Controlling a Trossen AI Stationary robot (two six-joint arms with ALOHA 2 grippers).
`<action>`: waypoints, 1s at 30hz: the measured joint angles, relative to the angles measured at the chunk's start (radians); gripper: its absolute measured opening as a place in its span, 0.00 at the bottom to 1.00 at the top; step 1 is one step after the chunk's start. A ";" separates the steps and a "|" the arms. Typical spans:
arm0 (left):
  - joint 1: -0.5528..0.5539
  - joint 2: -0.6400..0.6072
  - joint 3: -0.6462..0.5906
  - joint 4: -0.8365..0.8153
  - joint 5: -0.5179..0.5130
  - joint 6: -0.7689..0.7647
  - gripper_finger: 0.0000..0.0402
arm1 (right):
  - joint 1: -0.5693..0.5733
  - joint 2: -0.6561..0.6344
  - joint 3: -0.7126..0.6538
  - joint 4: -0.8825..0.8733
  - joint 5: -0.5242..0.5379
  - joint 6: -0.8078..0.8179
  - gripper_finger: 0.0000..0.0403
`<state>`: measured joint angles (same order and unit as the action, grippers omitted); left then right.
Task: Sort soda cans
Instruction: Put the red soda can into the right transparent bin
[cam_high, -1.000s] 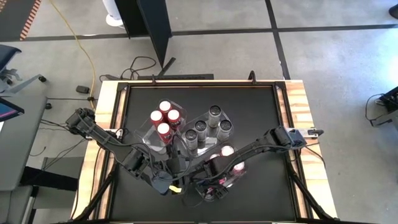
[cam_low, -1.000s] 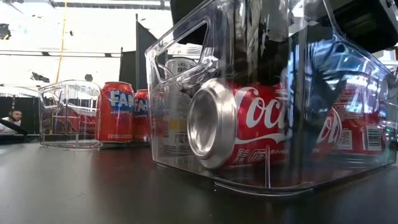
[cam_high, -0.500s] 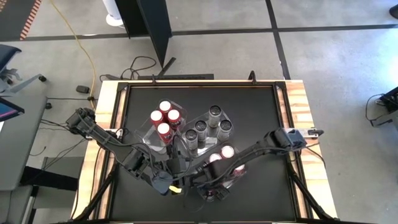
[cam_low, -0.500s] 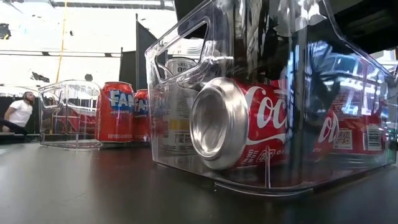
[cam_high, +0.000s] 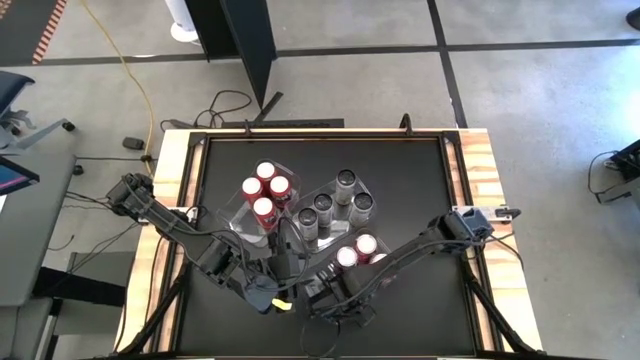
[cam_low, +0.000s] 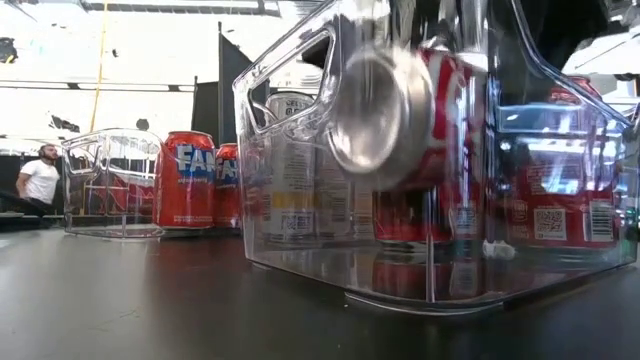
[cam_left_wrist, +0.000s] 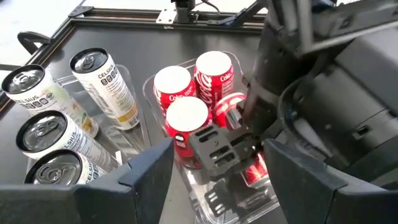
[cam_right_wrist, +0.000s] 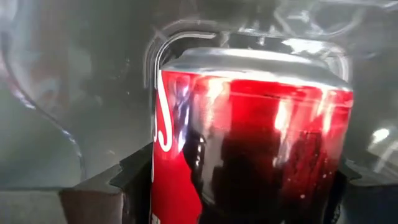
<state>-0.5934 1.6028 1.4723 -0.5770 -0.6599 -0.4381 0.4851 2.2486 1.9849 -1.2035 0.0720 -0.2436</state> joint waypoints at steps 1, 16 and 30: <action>0.000 0.000 0.000 0.000 0.000 0.000 0.61 | 0.004 0.000 0.009 -0.019 0.015 0.001 0.75; -0.008 0.000 0.000 -0.052 -0.002 -0.050 0.61 | 0.053 -0.003 0.163 -0.209 0.182 0.064 0.75; -0.133 0.000 -0.037 -0.059 -0.241 -0.265 0.61 | 0.086 -0.004 0.317 -0.368 0.410 0.147 0.75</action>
<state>-0.7266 1.6028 1.4351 -0.6356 -0.9013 -0.7034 0.5714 2.2448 2.3019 -1.5720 0.4821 -0.0967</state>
